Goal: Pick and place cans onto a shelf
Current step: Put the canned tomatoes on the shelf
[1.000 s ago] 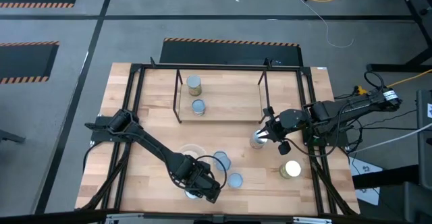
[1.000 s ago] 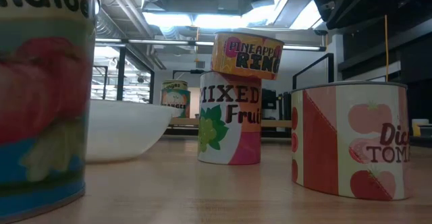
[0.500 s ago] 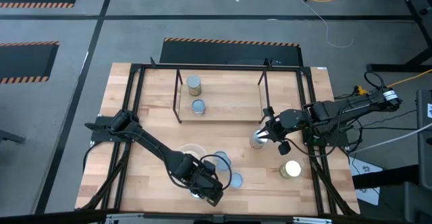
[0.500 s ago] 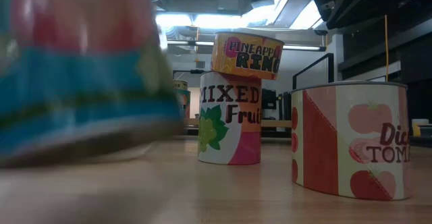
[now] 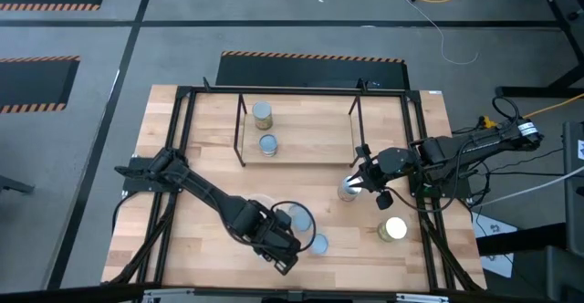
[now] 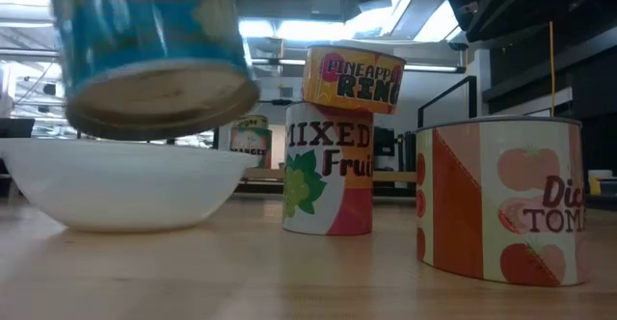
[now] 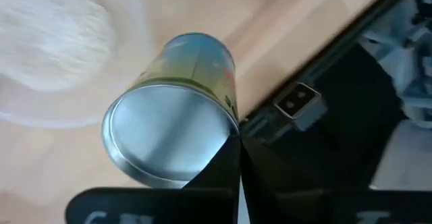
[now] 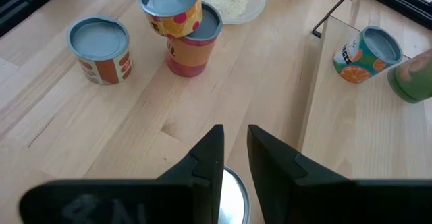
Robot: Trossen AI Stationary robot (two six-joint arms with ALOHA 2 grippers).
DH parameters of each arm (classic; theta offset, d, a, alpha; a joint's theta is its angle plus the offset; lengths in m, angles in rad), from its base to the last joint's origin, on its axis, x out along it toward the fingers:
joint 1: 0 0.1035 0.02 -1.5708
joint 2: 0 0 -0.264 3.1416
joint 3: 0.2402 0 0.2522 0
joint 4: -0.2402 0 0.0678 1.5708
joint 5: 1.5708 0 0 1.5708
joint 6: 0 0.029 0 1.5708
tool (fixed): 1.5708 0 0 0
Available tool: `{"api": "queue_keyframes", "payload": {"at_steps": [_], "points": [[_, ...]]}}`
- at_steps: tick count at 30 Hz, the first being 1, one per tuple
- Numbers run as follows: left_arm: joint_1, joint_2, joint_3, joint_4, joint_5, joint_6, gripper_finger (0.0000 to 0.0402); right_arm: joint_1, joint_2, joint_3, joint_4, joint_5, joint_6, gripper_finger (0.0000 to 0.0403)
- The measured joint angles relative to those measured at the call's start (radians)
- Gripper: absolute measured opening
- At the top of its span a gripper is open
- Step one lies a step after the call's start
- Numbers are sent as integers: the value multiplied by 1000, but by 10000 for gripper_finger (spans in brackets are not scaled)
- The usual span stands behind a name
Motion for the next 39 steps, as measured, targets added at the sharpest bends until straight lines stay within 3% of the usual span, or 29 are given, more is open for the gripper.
{"api": "queue_keyframes", "payload": {"at_steps": [7, 19, 32, 39], "points": [[47, -1, 38, -136, -21, 82, 0, 0, 0, 0, 0, 0, 0, 71], [149, -1, 38, -210, 7, 293, 0, 0, 0, 0, 0, 0, 0, 71], [214, -35, 40, -335, -16, 403, 0, 0, 0, 0, 0, 0, 3, 71], [298, -37, 39, -345, -18, 560, 0, 0, 0, 0, 0, 0, 3, 71]]}}
